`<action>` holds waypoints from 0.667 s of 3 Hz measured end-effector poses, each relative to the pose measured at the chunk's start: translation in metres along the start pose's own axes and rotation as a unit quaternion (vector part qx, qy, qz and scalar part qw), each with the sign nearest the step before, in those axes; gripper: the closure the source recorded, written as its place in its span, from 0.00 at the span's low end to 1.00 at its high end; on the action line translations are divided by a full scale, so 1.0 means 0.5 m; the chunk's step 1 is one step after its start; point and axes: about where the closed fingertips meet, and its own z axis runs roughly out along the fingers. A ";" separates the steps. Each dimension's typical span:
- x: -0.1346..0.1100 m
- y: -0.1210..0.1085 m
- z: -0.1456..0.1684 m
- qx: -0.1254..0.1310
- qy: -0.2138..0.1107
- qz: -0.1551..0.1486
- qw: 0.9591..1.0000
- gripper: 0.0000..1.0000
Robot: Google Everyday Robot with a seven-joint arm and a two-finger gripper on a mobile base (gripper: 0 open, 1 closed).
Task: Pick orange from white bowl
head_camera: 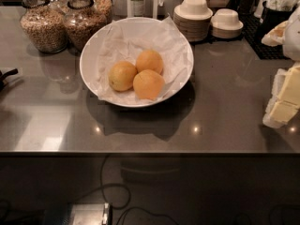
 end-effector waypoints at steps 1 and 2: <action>0.000 0.000 0.000 0.000 0.000 0.000 1.000 0.00; -0.010 -0.002 -0.003 0.004 -0.007 -0.006 1.000 0.00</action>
Offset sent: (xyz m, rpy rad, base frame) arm 0.0029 0.0087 0.0009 0.0190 -0.0085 0.0316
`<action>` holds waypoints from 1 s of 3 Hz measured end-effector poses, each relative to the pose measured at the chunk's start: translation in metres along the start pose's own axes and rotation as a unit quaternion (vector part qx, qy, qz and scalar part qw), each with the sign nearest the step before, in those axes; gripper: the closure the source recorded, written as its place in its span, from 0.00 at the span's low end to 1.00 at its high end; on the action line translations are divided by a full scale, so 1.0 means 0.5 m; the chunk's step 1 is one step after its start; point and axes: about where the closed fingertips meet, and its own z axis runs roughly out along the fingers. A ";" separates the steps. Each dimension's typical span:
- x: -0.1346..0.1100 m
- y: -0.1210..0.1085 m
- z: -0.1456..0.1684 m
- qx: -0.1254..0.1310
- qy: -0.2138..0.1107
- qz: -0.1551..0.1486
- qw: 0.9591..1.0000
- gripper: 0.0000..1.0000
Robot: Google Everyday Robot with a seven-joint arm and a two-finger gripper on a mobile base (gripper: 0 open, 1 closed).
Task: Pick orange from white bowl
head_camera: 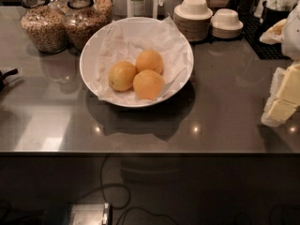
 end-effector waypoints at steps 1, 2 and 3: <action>-0.052 -0.010 -0.005 0.005 -0.044 -0.033 0.998 0.00; -0.137 -0.010 -0.023 0.014 -0.102 -0.093 0.990 0.00; -0.218 -0.015 -0.015 0.007 -0.135 -0.146 0.980 0.00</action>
Offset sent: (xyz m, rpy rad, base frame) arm 0.0207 0.1103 0.0442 0.2153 -0.1707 0.4039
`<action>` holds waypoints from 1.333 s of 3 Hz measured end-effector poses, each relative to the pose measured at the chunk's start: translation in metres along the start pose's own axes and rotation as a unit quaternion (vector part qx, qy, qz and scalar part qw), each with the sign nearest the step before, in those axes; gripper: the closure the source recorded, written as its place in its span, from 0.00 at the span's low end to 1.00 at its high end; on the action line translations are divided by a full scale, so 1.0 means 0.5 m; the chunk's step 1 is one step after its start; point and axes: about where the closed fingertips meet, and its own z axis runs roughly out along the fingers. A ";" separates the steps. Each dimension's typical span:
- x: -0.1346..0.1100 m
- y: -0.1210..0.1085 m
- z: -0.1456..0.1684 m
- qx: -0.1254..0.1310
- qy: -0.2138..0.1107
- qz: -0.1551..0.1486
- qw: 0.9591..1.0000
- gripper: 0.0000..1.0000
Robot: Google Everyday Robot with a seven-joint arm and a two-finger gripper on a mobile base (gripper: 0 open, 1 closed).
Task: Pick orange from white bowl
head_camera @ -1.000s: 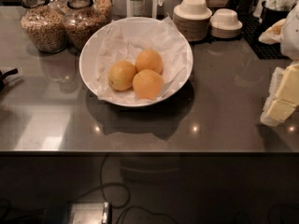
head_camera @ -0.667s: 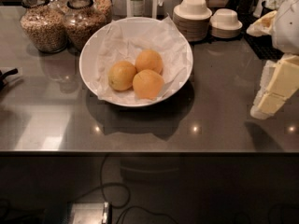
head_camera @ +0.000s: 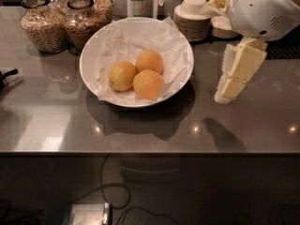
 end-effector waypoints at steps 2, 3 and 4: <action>-0.002 -0.089 0.100 -0.022 -0.013 0.000 1.000 0.00; -0.022 -0.090 0.103 0.009 -0.033 0.014 0.999 0.00; -0.090 -0.082 0.088 0.066 -0.062 0.065 0.994 0.00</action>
Offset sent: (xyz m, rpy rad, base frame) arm 0.0932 0.0250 -0.0410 0.0184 0.0759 -0.0006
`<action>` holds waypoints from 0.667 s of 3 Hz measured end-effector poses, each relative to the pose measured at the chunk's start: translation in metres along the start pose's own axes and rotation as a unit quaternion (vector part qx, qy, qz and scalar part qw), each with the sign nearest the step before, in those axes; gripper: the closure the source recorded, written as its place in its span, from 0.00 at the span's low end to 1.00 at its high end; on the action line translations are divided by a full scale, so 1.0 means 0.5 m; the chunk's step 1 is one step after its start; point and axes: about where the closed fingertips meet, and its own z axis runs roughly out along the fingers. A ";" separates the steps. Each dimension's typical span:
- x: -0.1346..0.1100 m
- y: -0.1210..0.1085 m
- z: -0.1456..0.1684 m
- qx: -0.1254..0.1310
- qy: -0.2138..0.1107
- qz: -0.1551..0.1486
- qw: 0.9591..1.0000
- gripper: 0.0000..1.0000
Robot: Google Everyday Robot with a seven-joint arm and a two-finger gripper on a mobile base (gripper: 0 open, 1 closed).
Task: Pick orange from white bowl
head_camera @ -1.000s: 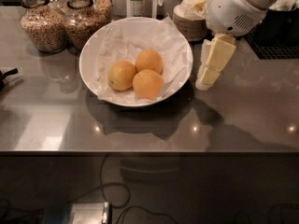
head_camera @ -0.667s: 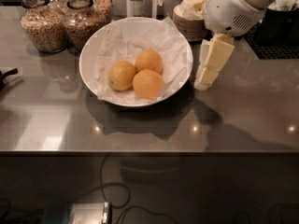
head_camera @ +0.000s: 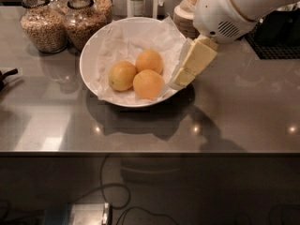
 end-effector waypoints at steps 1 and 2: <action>-0.057 -0.044 -0.010 0.051 -0.011 0.057 0.997 0.00; -0.085 -0.117 -0.007 0.054 0.001 0.112 0.992 0.00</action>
Offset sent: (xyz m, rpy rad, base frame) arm 0.0729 0.0250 0.0708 0.1784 0.2951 -0.4772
